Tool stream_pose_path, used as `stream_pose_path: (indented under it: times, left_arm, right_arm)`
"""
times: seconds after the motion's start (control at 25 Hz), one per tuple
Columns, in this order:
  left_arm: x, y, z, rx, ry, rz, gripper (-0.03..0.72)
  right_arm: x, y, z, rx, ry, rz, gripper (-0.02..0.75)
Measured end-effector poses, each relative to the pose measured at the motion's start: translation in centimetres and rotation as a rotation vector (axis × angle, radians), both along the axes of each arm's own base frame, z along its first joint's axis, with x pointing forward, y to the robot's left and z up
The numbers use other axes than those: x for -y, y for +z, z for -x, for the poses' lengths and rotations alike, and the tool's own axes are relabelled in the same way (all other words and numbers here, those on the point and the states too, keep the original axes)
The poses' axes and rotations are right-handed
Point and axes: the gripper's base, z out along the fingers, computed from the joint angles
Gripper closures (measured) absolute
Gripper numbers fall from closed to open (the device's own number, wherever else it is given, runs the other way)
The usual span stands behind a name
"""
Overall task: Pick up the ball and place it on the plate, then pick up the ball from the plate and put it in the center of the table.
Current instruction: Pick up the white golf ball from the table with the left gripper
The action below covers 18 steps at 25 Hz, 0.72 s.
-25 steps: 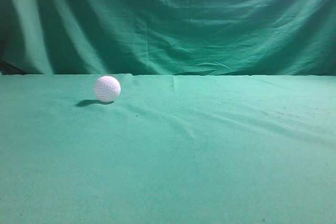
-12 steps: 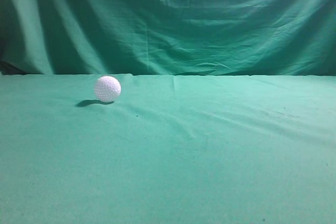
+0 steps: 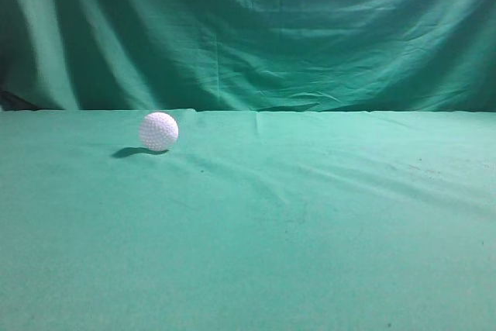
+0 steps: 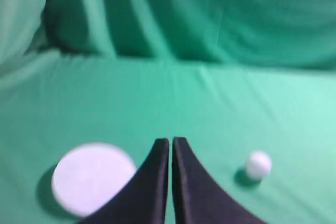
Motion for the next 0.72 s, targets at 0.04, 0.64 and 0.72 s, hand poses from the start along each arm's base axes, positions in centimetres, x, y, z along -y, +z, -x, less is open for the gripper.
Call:
stream_pose_path:
  times: [0.04, 0.64, 0.72]
  left_arm:
    - [0.1, 0.3, -0.4, -0.068, -0.015, -0.044, 0.688]
    - [5.0, 0.8, -9.8, -0.475, -0.499, -0.186, 0.688]
    - [6.1, -0.1, -11.0, -0.504, -0.556, -0.214, 0.688]
  right_arm:
    - [0.0, 0.0, 0.0, 0.000, 0.000, 0.000, 0.738]
    - [0.0, 0.0, 0.0, 0.000, 0.000, 0.000, 0.738]
    - [0.0, 0.0, 0.0, 0.000, 0.000, 0.000, 0.738]
